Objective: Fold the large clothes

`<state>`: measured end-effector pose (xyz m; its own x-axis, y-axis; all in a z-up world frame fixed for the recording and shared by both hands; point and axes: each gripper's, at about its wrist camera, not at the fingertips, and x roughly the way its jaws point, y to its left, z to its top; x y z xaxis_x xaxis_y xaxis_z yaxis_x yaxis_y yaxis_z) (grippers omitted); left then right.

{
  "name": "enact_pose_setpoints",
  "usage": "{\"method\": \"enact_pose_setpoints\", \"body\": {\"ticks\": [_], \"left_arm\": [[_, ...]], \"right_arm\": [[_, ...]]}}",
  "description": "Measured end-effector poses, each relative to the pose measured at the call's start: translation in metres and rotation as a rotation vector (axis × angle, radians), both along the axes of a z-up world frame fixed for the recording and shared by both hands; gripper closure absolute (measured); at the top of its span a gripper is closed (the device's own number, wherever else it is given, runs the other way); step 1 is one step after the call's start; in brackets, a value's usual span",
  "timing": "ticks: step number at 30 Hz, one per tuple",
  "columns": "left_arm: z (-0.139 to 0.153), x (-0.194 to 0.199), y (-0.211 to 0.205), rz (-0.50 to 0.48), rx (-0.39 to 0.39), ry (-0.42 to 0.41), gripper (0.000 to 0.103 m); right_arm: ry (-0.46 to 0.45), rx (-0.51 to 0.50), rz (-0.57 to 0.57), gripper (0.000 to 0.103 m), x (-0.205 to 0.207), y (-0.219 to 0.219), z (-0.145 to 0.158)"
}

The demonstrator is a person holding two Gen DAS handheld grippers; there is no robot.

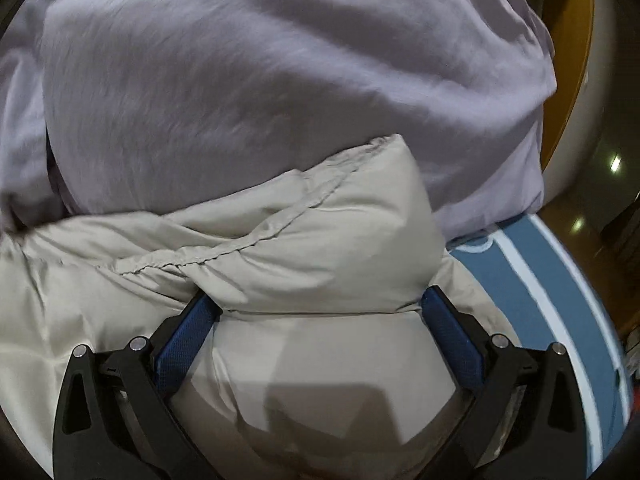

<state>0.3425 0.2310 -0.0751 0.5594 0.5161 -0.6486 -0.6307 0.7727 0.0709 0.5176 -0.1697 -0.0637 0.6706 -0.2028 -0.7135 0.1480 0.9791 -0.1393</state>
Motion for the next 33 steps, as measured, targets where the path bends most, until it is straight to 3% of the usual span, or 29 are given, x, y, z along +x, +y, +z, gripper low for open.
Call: {"method": "enact_pose_setpoints", "body": {"ticks": [5, 33], "left_arm": [[0.0, 0.0, 0.001, 0.001, -0.001, 0.0, 0.002], [-0.003, 0.002, 0.009, -0.002, -0.032, 0.005, 0.002]], "right_arm": [[0.015, 0.044, 0.008, 0.001, 0.004, -0.003, -0.003], [0.048, 0.071, 0.008, 0.001, 0.013, 0.0, -0.013]]}}
